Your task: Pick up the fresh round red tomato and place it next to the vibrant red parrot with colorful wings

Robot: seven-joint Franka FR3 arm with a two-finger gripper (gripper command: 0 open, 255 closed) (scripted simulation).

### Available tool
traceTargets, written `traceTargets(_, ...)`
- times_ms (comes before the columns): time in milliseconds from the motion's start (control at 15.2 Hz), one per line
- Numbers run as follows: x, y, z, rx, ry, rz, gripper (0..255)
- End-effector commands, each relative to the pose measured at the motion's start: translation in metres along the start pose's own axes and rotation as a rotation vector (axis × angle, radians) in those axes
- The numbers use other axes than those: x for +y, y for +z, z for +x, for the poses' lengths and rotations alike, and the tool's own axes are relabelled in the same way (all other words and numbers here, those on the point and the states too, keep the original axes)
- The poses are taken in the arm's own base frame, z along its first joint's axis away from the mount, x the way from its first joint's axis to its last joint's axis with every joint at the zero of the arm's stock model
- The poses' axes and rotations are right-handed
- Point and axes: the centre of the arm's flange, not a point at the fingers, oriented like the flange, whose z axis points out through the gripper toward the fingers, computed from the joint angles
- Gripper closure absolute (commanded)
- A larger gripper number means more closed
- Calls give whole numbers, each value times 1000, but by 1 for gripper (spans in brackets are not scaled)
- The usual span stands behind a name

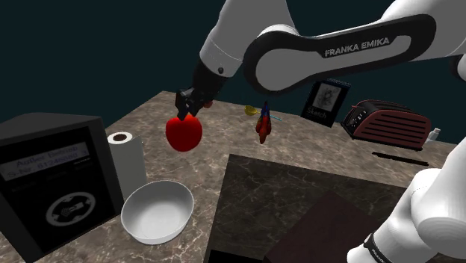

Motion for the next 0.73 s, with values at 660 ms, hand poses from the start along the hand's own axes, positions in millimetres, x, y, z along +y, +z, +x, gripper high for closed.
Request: traceTargets(660, 11, -53, 23, 0, 0, 0, 255)
